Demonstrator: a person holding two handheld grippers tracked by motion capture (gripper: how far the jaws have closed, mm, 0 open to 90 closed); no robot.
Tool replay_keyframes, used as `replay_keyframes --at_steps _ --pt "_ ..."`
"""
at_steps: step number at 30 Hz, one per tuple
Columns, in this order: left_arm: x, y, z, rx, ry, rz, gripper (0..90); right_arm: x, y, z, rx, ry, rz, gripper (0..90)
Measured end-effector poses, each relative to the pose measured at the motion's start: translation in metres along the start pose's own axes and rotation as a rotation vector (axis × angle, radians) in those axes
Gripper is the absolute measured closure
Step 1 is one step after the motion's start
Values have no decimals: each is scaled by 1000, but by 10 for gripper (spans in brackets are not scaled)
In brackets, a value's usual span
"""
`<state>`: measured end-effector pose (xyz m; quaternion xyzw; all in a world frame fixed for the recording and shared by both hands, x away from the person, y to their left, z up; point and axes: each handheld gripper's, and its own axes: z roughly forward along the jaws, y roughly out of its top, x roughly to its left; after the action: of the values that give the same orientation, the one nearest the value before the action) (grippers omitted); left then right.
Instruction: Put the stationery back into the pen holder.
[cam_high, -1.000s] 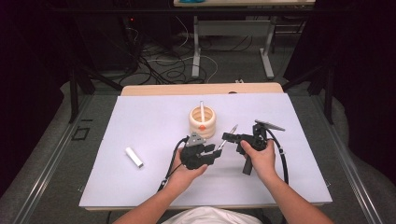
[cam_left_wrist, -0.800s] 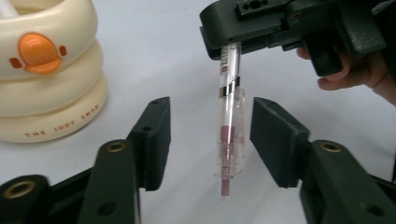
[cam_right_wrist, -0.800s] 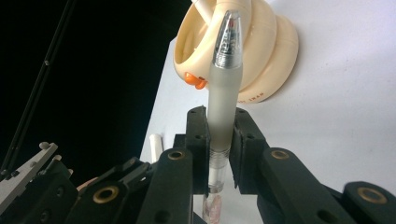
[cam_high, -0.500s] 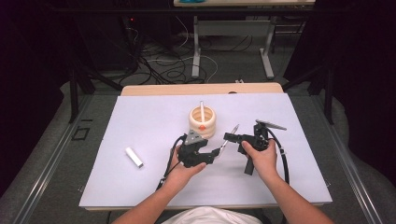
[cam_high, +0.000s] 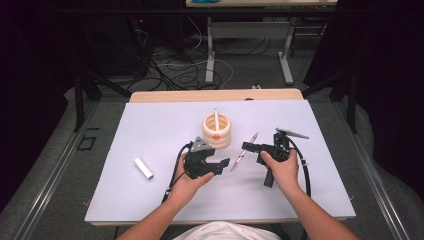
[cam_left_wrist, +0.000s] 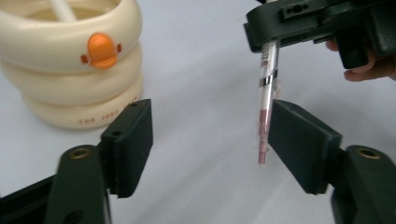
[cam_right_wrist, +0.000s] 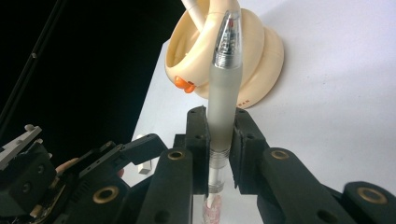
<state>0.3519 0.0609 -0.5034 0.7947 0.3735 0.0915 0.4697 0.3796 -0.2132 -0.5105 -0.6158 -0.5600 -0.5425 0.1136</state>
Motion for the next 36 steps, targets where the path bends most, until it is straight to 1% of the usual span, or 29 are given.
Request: replay_keyframes --at_steps 1,2,4,5,6,7,8,9,10,11,12,13,14,16,18,21,22,24,25,28,29,30,31,32,33,34,36 --pt "1 0 -2 3 2 0 233 0 0 0 0 -2 -3 794" --pt "3 0 -4 -1 1 -9 209 0 0 0 0 -3 -2 794" --pt "5 0 -8 -15 -3 -19 159 0 1 -2 12 1 -5 794" --pt "7 -1 -12 -25 0 -26 155 0 1 -2 11 -3 -4 794" --pt "8 -1 -14 -31 9 -20 150 0 1 -2 9 -2 -2 794" --pt "8 -1 -16 -34 16 -29 133 -2 1 -2 7 0 -12 794" --pt "10 -3 -18 -33 23 -32 112 -1 1 -2 10 -3 -3 794" --pt "11 -3 -21 -31 27 -32 87 -2 1 -2 -2 -9 -3 794" --pt "13 -5 -23 -31 25 -37 60 -2 1 -2 1 -9 -3 794" --pt "15 -6 -25 -29 25 -41 36 -2 1 -1 -9 -15 2 794" --pt "16 -8 -26 -24 18 -52 21 -2 1 -2 -6 -18 0 794" --pt "18 -10 -29 -22 21 -42 9 -2 1 -1 -14 -13 0 794" --pt "20 -12 -32 -21 21 -36 2 -2 2 -3 17 -12 -4 794" --pt "22 -16 -37 -18 22 -29 2 -2 1 -3 2 -3 -8 794" --pt "24 -21 -42 -19 25 -34 2 -2 2 -3 4 -3 -11 794" --pt "29 -25 -50 -29 47 -9 2 -1 2 -3 1 -3 -8 794" --pt "30 -26 -53 -34 54 -10 2 -1 2 -3 0 -4 -7 794" --pt "33 -28 -57 -38 59 -31 2 -1 1 -3 1 -5 -6 794" --pt "35 -29 -60 -42 60 -34 2 0 1 -2 -15 -14 -6 794" --pt "38 -34 -67 -49 76 -33 2 0 2 -3 -17 -18 -21 794" --pt "39 -35 -69 -51 79 -42 2 -1 2 -3 -20 -19 -34 794" --pt "40 -37 -71 -53 87 -35 2 1 3 -3 -31 -23 -31 794" --pt "41 -38 -72 -57 96 -33 2 2 4 -5 -22 -22 -47 794" --pt "42 -40 -74 -62 104 -32 2 3 5 -6 -30 -28 -54 794" --pt "43 -41 -76 -66 112 -29 2 5 6 -6 -49 -35 -70 794" --pt "45 -42 -79 -69 119 -30 2 7 7 -8 -53 -39 -91 794" --pt "47 -44 -82 -78 126 -43 2 11 10 -10 -57 -48 -118 794"
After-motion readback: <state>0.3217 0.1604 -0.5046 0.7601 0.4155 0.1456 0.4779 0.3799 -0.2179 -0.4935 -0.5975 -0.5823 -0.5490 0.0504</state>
